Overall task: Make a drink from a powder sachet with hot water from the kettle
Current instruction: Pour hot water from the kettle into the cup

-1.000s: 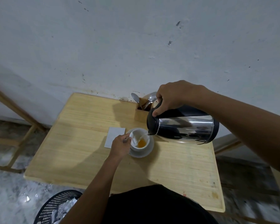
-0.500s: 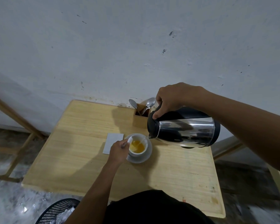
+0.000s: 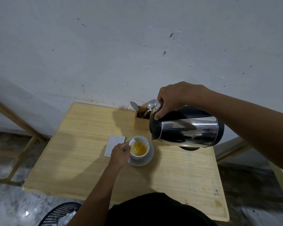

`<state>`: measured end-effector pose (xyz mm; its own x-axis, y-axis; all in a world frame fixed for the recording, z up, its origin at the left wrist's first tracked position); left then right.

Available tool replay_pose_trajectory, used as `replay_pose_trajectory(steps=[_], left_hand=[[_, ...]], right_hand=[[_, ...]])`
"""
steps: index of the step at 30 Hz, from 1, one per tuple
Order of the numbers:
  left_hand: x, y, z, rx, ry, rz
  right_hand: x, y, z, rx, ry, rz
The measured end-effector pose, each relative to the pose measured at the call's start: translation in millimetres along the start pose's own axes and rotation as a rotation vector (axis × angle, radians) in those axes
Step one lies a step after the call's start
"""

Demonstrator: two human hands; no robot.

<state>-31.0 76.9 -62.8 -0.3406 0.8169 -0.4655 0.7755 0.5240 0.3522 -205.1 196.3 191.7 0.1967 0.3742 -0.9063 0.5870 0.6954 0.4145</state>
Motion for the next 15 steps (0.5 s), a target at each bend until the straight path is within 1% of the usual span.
replay_pose_trajectory(steps=[15], left_hand=[[0,1,-2,0.022,-0.019,-0.005]], right_hand=[[-13,0,8,-0.013,0.026,0.027]])
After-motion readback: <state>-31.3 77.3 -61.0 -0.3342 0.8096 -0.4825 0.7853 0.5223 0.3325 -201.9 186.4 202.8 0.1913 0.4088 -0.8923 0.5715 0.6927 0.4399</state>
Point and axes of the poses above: each hand's wrist, its own y-axis away from the middle knuckle, its own x-axis out of the palm, z = x × y, the point moved 2 cm from there along -y, towards the middle knuckle
